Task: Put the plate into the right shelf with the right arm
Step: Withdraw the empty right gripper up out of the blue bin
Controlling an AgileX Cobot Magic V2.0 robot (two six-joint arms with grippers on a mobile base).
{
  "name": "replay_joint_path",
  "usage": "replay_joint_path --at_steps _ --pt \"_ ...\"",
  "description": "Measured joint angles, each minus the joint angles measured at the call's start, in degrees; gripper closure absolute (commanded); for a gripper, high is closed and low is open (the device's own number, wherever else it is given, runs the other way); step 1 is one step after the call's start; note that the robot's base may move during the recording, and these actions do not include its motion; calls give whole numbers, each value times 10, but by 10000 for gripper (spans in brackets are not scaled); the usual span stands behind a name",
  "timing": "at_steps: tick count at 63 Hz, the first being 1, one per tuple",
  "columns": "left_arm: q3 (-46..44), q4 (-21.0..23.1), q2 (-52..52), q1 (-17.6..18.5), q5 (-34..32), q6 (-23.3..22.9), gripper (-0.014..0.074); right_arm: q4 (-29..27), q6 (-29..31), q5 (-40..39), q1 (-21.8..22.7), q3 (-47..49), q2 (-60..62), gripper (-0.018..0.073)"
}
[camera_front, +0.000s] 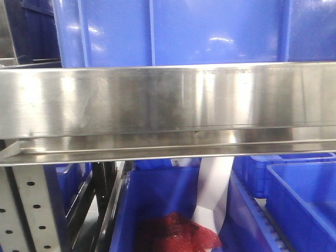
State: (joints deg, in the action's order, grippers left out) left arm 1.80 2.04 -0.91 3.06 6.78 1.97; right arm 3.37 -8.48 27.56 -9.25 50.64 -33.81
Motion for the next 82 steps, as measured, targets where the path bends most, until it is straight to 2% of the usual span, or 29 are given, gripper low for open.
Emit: replay_joint_path --at_steps 19,40,50,71,82 --pt "0 0 0 0 0 0 643 11 -8 -160 77 -234 164 504" --pt "0 0 0 0 0 0 643 11 -8 -305 85 -475 331 504" --pt "0 0 0 0 0 0 643 11 -8 -330 85 -515 343 504" --pt "0 0 0 0 0 0 643 9 -7 -326 69 -521 343 504" --pt "0 0 0 0 0 0 643 -27 6 -312 64 -521 343 504"
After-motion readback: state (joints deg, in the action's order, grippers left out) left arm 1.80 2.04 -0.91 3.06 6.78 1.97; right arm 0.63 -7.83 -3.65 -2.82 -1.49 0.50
